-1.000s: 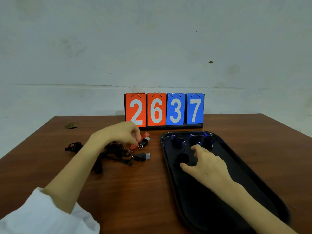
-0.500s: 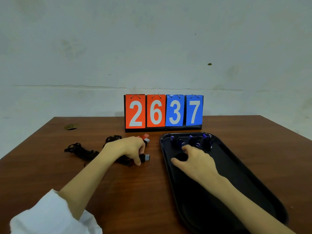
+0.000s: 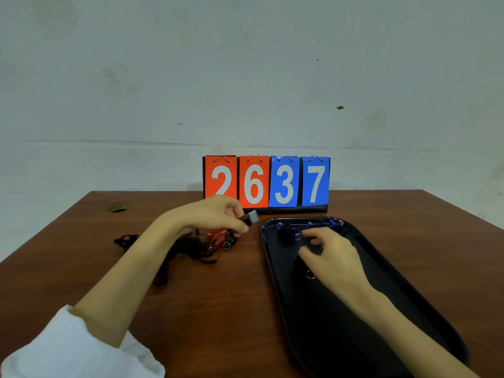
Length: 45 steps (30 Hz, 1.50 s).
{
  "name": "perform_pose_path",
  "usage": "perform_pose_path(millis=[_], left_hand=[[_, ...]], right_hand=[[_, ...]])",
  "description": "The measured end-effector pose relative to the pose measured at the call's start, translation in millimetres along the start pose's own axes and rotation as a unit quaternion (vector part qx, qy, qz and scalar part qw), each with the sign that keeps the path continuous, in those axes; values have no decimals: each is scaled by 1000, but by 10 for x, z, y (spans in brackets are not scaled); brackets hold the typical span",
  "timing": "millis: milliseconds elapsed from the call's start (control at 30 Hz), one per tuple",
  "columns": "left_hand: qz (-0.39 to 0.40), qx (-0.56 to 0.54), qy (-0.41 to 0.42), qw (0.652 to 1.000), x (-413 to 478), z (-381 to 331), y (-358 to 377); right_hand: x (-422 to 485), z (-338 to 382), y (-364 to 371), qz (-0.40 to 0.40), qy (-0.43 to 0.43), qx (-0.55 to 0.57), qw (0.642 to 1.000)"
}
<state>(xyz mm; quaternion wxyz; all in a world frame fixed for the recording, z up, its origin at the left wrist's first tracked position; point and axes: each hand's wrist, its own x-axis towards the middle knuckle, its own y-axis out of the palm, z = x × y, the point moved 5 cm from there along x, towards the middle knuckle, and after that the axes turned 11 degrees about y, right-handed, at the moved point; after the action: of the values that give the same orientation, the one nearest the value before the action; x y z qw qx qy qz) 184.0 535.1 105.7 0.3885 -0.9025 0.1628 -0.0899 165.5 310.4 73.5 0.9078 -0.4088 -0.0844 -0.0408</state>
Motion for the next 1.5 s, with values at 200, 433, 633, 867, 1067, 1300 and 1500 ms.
perform_pose_path(millis=[200,433,633,867,1067,1300,1500], left_hand=[[-56,-80,60,993,-31,-424,151],[-37,-47,72,996,-36,-419,139],[-111,-26,-23,993,-34,29,-168],[-25,-79,-33,996,-135,284,-228],[-43,-216,-95,971,-133,516,-239],[-201,-286,-152,925,-173,757,-382],[-298,-188,-176,919,-166,996,-395]], right_hand=[[-69,522,289,218,94,375,896],[45,654,217,129,193,631,740],[261,389,-151,94,178,624,755],[450,25,-426,-8,94,281,955],[408,-60,-392,-40,28,92,995],[409,-182,-409,-72,32,24,997],[428,-259,-428,-70,38,26,996]])
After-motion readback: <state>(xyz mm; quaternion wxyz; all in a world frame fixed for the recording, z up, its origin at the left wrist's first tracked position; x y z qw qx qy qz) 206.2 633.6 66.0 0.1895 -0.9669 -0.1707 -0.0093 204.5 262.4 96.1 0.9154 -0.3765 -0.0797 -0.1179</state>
